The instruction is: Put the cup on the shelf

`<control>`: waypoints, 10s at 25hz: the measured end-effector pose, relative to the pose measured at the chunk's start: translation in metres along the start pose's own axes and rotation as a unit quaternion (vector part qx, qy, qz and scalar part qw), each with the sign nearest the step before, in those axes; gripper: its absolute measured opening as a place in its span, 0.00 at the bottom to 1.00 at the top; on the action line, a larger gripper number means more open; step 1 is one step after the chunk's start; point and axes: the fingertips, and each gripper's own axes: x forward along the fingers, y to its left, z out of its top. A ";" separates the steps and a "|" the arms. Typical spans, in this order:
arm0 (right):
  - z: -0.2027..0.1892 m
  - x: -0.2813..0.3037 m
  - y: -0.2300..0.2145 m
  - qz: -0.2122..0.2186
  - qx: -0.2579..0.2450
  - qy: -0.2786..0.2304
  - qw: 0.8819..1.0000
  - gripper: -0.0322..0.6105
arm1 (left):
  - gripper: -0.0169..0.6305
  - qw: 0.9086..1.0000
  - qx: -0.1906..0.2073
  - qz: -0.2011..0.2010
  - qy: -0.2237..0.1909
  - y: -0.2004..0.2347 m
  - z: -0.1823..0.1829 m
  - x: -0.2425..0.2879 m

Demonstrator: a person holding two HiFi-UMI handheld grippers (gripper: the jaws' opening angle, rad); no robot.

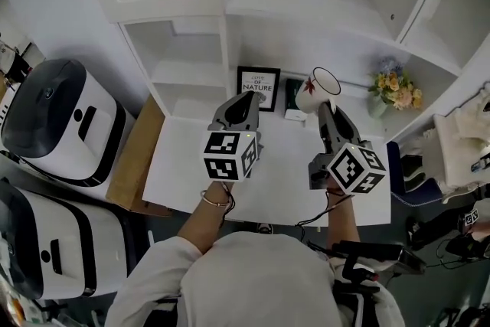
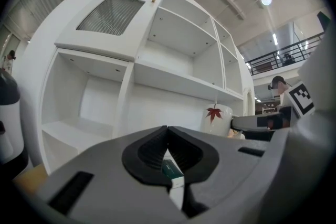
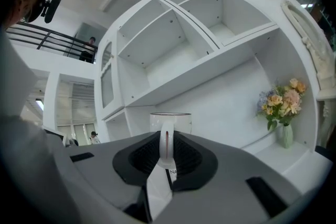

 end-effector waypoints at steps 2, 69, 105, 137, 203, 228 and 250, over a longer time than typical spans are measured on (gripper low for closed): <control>0.002 -0.004 -0.001 -0.002 -0.005 0.002 1.000 0.16 | 0.04 1.000 0.000 -0.003 0.000 -0.004 0.000 0.000; 0.251 -0.035 0.107 0.039 -0.233 -0.185 0.954 0.16 | 0.04 0.971 0.132 -0.026 -0.198 -0.085 0.272 -0.014; 0.433 0.000 0.183 0.093 -0.253 -0.221 0.937 0.16 | 0.04 0.952 0.188 -0.044 -0.238 -0.103 0.404 -0.018; 0.506 0.150 0.160 0.053 -0.271 -0.031 0.961 0.16 | 0.04 0.955 0.192 0.013 -0.225 -0.066 0.425 0.027; 0.518 0.166 0.119 -0.049 -0.244 -0.033 0.968 0.34 | 0.04 0.963 0.174 -0.038 -0.203 -0.086 0.402 0.024; 0.470 0.103 0.132 -0.074 -0.291 -0.143 0.943 0.28 | 0.04 0.973 0.149 -0.050 -0.171 -0.081 0.351 0.000; 0.331 0.025 0.097 -0.093 -0.238 -0.103 0.961 0.15 | 0.04 0.985 0.106 -0.059 -0.125 -0.083 0.267 -0.060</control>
